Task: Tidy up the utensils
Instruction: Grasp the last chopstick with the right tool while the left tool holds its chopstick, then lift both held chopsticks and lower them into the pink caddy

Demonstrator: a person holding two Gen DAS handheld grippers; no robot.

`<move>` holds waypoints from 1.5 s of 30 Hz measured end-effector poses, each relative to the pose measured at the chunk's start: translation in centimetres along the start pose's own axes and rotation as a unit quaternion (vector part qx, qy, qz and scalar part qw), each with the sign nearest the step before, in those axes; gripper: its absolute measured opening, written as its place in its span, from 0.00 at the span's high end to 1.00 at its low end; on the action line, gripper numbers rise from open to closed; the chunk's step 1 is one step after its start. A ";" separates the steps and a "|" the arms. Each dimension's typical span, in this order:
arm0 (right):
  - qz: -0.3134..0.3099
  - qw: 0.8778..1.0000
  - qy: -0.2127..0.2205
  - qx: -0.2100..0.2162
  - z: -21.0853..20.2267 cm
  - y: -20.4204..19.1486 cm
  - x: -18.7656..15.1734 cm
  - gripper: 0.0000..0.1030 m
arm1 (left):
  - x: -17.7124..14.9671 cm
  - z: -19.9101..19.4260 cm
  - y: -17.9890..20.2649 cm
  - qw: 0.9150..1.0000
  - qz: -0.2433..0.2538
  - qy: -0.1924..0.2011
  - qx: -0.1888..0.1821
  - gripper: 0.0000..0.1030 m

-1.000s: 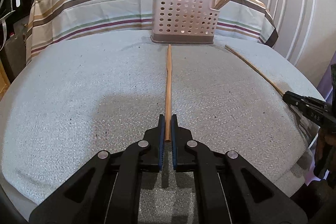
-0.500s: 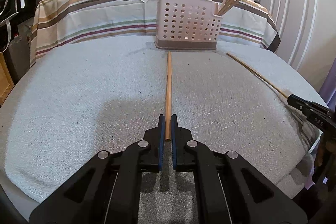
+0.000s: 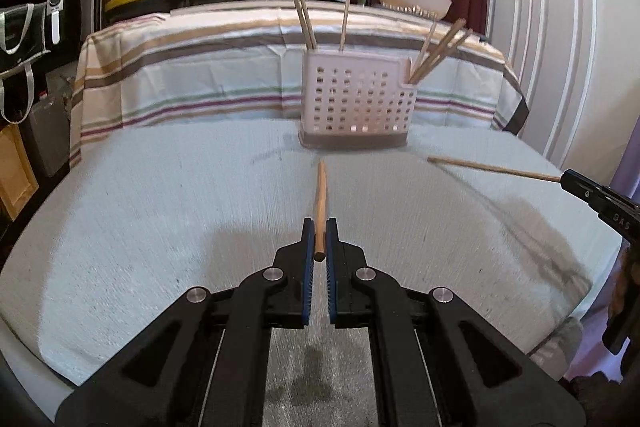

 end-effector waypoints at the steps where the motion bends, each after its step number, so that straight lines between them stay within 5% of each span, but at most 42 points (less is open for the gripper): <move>1: 0.001 1.000 0.005 0.001 -0.2 0.1 0.3 0.93 | 0.3 -0.3 0.1 1.000 0.001 0.004 0.000 0.94; 17: -0.001 0.998 0.056 0.017 -2.0 -0.5 5.5 0.93 | 5.3 -3.3 0.3 0.999 0.004 0.048 -0.005 0.95; 30: -0.007 0.997 0.063 0.032 1.8 -2.0 10.5 0.93 | 10.8 -1.1 -0.4 1.000 0.013 0.022 -0.016 0.95; 45: -0.006 0.997 0.068 0.040 3.5 -2.6 12.3 0.93 | 13.8 0.4 -0.9 0.999 0.013 0.041 -0.020 0.95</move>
Point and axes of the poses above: each gripper's, at about its wrist camera, not at the fingertips, and z roughly the way its jaws point, y to its right, x to its top, the point moved 1 cm from there along z, roughly the way its jaws point, and after that the axes turned 12 degrees about -x, right-handed, at the moved point
